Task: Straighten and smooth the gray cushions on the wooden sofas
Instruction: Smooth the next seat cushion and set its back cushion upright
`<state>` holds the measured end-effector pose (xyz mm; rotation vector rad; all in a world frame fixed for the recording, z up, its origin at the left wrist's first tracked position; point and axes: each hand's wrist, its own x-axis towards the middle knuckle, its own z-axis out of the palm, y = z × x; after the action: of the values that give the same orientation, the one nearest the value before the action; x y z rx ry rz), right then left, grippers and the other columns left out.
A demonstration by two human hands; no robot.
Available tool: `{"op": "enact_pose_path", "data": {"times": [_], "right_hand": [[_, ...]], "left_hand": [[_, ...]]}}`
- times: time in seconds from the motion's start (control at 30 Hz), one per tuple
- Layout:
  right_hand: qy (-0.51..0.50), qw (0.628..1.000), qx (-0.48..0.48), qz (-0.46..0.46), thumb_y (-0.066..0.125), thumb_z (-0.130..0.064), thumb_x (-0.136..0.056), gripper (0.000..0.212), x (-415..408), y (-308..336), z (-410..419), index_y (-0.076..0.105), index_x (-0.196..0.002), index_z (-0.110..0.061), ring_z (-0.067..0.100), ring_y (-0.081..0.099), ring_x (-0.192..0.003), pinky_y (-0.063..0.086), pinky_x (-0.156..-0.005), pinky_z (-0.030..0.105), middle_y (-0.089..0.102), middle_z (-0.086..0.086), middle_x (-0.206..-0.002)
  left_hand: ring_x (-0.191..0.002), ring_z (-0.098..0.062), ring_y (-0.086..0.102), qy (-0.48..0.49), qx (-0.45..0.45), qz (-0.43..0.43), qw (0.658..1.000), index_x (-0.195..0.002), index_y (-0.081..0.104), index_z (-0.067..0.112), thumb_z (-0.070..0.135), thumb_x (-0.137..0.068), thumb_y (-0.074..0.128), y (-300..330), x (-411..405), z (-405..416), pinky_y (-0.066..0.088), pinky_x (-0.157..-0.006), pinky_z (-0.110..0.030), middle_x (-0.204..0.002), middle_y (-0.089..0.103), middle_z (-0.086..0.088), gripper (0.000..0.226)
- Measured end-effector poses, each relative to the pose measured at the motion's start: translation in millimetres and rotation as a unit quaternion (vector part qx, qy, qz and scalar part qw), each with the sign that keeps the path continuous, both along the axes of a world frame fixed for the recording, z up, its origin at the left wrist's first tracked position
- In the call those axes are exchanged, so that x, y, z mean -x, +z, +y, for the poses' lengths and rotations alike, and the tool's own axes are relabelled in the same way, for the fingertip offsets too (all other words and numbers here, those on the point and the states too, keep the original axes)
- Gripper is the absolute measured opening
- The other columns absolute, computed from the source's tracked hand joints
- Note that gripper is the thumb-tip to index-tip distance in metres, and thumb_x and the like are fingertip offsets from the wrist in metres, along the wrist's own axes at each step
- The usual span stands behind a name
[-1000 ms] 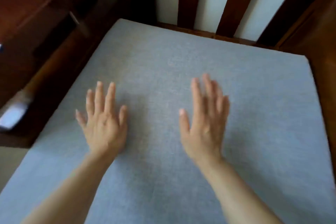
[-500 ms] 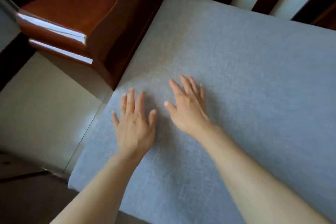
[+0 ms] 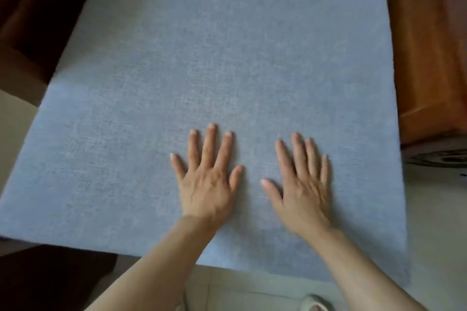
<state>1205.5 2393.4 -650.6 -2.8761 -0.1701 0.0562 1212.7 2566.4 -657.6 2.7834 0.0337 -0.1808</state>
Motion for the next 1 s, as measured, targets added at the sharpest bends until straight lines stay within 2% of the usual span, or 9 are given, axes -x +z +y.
{"op": "enact_pose_path", "data": {"times": [0.03,0.1,0.17,0.23,0.33,0.4,0.53,0.73,1.0], "right_hand": [[0.0,1.0,-0.012,0.001,0.041,-0.052,-0.085,0.069,3,0,-20,0.038,-0.144,-0.016,0.031,0.022,-0.143,0.019,-0.112,0.058,0.027,0.012,-0.156],[-0.064,0.997,-0.039,-0.013,0.041,-0.048,-0.09,0.065,5,6,-63,0.037,-0.145,-0.013,0.031,0.02,-0.144,0.011,-0.115,0.052,0.025,0.013,-0.156],[-0.058,0.998,0.003,0.032,0.03,-0.055,-0.094,0.069,13,7,-105,0.029,-0.149,-0.014,0.033,0.014,-0.146,0.013,-0.115,0.056,0.016,0.014,-0.158],[0.022,0.994,0.02,0.107,0.031,-0.062,-0.089,0.076,18,1,-134,0.02,-0.152,-0.02,0.031,0.004,-0.147,0.007,-0.117,0.05,0.005,0.01,-0.16],[0.073,0.989,-0.009,0.127,0.045,-0.055,-0.089,0.079,16,12,-160,0.014,-0.153,-0.021,0.025,-0.01,-0.147,-0.005,-0.118,0.036,-0.007,0.007,-0.161],[0.095,0.984,-0.014,0.15,0.051,-0.048,-0.092,0.081,16,24,-174,0.008,-0.154,-0.02,0.025,-0.016,-0.146,-0.008,-0.118,0.035,-0.015,0.008,-0.159],[0.113,0.973,0.005,0.202,0.048,-0.047,-0.095,0.082,14,43,-193,-0.002,-0.153,-0.019,0.025,-0.019,-0.146,-0.008,-0.118,0.036,-0.019,0.01,-0.158],[0.121,0.966,0.01,0.227,0.049,-0.044,-0.095,0.081,-5,72,-197,-0.001,-0.154,-0.019,0.026,-0.011,-0.147,-0.002,-0.118,0.038,-0.014,0.01,-0.159],[0.164,0.961,0.039,0.217,0.049,-0.037,-0.098,0.075,-41,98,-163,0.002,-0.153,-0.018,0.027,-0.007,-0.147,0.002,-0.12,0.04,-0.011,0.011,-0.16]], "left_hand": [[-0.146,-0.018,-0.004,-0.009,0.015,0.0,1.0,-0.152,0.014,0.033,0.057,-0.09,0.017,1,-1,-17,0.011,-0.112,-0.063,-0.159,-0.001,0.009,0.066],[-0.147,-0.018,-0.003,-0.023,0.027,-0.001,0.999,-0.152,0.015,0.033,0.055,-0.09,0.018,9,-4,-55,0.006,-0.113,-0.058,-0.16,-0.001,0.007,0.066],[-0.143,-0.018,-0.023,-0.049,-0.024,0.045,0.997,-0.15,-0.009,0.04,0.063,-0.084,0.004,10,2,-92,0.0,-0.114,-0.058,-0.154,-0.029,0.009,0.071],[-0.139,-0.023,-0.033,-0.047,-0.056,0.117,0.99,-0.139,-0.031,0.044,0.069,-0.084,0.003,5,6,-119,-0.003,-0.112,-0.06,-0.145,-0.044,0.008,0.069],[-0.142,-0.025,-0.028,-0.073,-0.078,0.15,0.983,-0.145,-0.023,0.041,0.06,-0.094,0.025,19,8,-149,0.002,-0.112,-0.057,-0.152,-0.035,0.002,0.072],[-0.144,-0.023,-0.023,-0.067,-0.085,0.159,0.981,-0.149,-0.016,0.037,0.052,-0.097,0.032,33,12,-165,0.007,-0.113,-0.054,-0.155,-0.03,0.003,0.072],[-0.146,-0.021,-0.016,-0.03,-0.067,0.219,0.973,-0.151,-0.008,0.031,0.042,-0.097,0.042,55,19,-187,0.014,-0.115,-0.047,-0.157,-0.024,0.003,0.075],[-0.147,-0.02,-0.003,-0.019,-0.047,0.237,0.97,-0.152,-0.004,0.03,0.044,-0.099,0.038,78,16,-193,0.01,-0.117,-0.05,-0.16,-0.008,0.003,0.069],[-0.148,-0.021,-0.005,0.024,-0.03,0.252,0.967,-0.152,-0.007,0.028,0.047,-0.1,0.033,94,-2,-179,0.004,-0.117,-0.049,-0.161,-0.007,0.0,0.069]]}}
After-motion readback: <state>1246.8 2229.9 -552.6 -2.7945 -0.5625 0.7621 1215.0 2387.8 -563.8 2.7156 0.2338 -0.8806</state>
